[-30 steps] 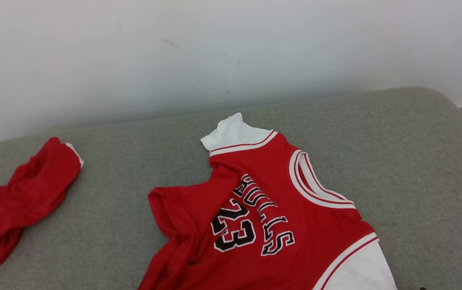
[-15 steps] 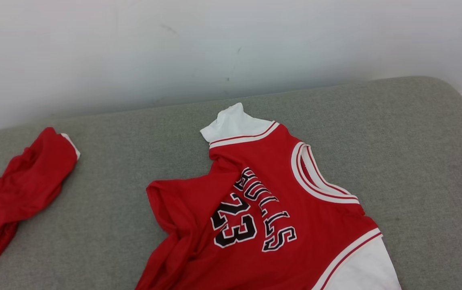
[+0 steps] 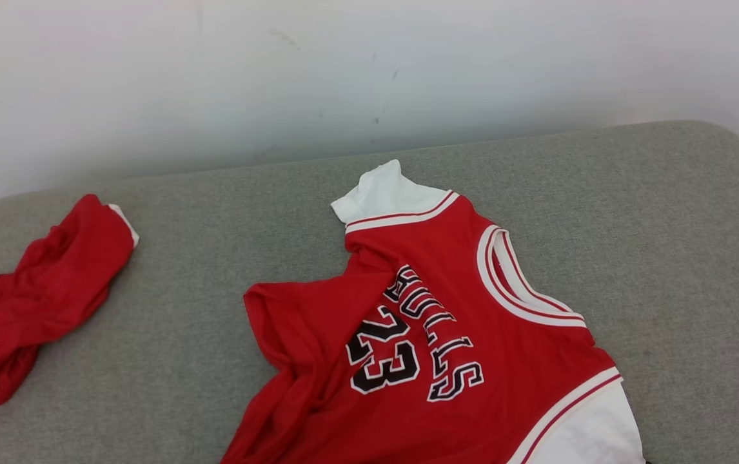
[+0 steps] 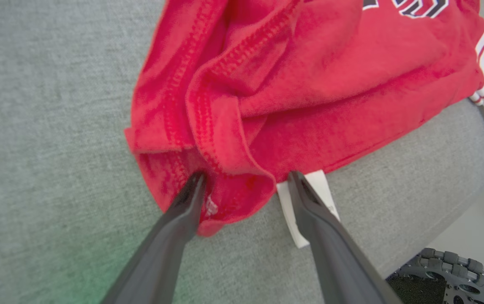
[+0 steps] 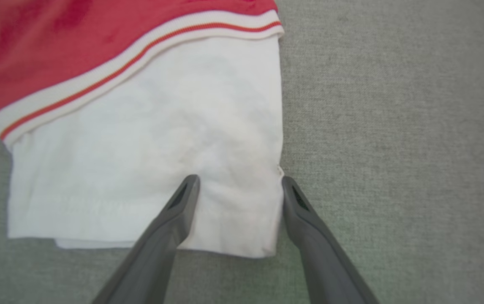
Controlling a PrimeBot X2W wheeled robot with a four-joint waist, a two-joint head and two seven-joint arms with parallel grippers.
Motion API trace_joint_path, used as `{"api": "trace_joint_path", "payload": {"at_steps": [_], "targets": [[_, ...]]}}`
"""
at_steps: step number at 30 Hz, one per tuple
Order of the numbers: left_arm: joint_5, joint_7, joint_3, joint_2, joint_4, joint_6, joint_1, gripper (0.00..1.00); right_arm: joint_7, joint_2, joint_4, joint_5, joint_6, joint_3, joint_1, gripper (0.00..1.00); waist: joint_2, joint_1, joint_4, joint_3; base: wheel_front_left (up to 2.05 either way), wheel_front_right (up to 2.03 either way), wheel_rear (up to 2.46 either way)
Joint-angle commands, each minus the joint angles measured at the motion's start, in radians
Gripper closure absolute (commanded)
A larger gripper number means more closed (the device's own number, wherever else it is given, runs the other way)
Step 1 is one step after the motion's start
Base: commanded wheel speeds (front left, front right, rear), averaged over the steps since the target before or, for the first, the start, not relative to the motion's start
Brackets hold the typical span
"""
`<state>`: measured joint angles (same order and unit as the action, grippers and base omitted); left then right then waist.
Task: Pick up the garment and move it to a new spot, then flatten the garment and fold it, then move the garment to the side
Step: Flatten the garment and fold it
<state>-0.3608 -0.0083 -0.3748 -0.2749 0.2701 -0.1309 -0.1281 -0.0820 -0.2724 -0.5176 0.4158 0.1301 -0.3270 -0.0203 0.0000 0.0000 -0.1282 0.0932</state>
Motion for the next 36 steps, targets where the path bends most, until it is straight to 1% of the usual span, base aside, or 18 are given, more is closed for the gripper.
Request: {"api": "trace_joint_path", "payload": {"at_steps": [1,8,9,10,11,12,13,15,18,20,23,25,28,33,35,36], "targets": [[-0.01,0.022,-0.022,0.0,0.041,0.001,-0.009,0.0,0.007,0.012,-0.021,0.008,0.001,-0.023,-0.01,0.0,0.0,0.0,0.001,-0.001,0.0,0.0,0.0],[-0.024,0.028,-0.043,0.003,0.068,0.002,0.006,0.0,0.013,0.029,-0.048,0.034,0.004,-0.076,-0.039,0.0,0.0,0.0,-0.003,0.002,0.0,0.0,0.0],[-0.027,0.037,-0.049,0.004,0.074,0.002,0.009,0.23,0.02,0.034,-0.055,0.044,0.004,-0.084,-0.043,0.0,0.0,0.0,-0.004,0.003,0.0,0.0,0.0],[-0.03,0.042,-0.055,0.004,0.08,0.002,0.014,0.51,0.03,0.036,-0.062,0.049,0.005,-0.094,-0.048,0.07,0.0,0.0,-0.005,0.004,0.0,0.0,0.0],[-0.033,0.048,-0.062,0.006,0.087,0.001,0.018,0.65,0.038,0.039,-0.067,0.056,0.006,-0.107,-0.051,0.54,0.0,0.0,-0.005,0.003,0.0,0.0,0.0],[-0.041,0.052,-0.068,0.008,0.093,0.001,0.02,0.89,0.04,0.041,-0.069,0.064,0.006,-0.118,-0.055,0.73,0.0,0.0,-0.005,0.002,0.0,0.0,0.0],[-0.057,0.06,-0.073,0.015,0.098,0.001,0.019,1.0,0.029,0.043,-0.069,0.077,0.006,-0.116,-0.062,1.0,0.0,0.0,-0.005,0.0,0.0,0.0,0.0],[-0.083,0.07,-0.083,0.017,0.099,0.001,0.018,1.0,0.017,0.043,-0.06,0.113,0.006,-0.113,-0.071,1.0,0.0,0.0,-0.005,-0.006,0.0,0.0,0.0],[-0.147,0.081,-0.102,0.012,0.077,0.0,0.002,1.0,-0.01,0.03,-0.007,0.191,0.003,-0.101,-0.083,1.0,0.0,0.0,-0.006,-0.018,0.0,0.0,0.0],[-0.218,0.085,-0.1,0.012,0.031,0.0,-0.01,1.0,-0.024,0.01,0.044,0.253,0.0,-0.087,-0.087,1.0,0.0,0.0,-0.006,-0.031,0.0,0.0,0.0],[-0.349,0.093,-0.077,-0.01,-0.082,0.002,-0.016,1.0,-0.043,-0.025,0.147,0.336,0.0,-0.062,-0.083,1.0,0.0,0.0,-0.004,-0.052,0.0,0.0,0.0],[-0.437,0.119,-0.074,-0.029,-0.175,0.001,-0.032,1.0,-0.052,-0.056,0.213,0.379,0.0,-0.031,-0.077,1.0,0.0,0.0,-0.003,-0.069,0.0,0.0,0.0],[-0.534,0.141,-0.054,-0.071,-0.323,0.001,-0.048,1.0,-0.052,-0.097,0.318,0.434,0.0,0.015,-0.076,1.0,0.0,0.0,-0.001,-0.082,0.0,0.0,0.0],[-0.652,0.162,0.005,-0.106,-0.549,0.001,-0.04,1.0,-0.036,-0.149,0.482,0.496,0.0,0.103,-0.093,1.0,0.0,0.0,0.005,-0.097,0.0,0.0,0.0],[-0.683,0.167,0.028,-0.11,-0.621,0.004,-0.027,1.0,-0.028,-0.163,0.54,0.513,0.0,0.138,-0.102,1.0,0.0,0.0,0.005,-0.101,0.0,0.0,0.0],[-0.683,0.167,0.028,-0.11,-0.621,0.004,-0.027,1.0,-0.028,-0.163,0.54,0.513,0.0,0.138,-0.102,1.0,0.0,0.0,0.005,-0.101,0.0,0.0,0.0]]}}
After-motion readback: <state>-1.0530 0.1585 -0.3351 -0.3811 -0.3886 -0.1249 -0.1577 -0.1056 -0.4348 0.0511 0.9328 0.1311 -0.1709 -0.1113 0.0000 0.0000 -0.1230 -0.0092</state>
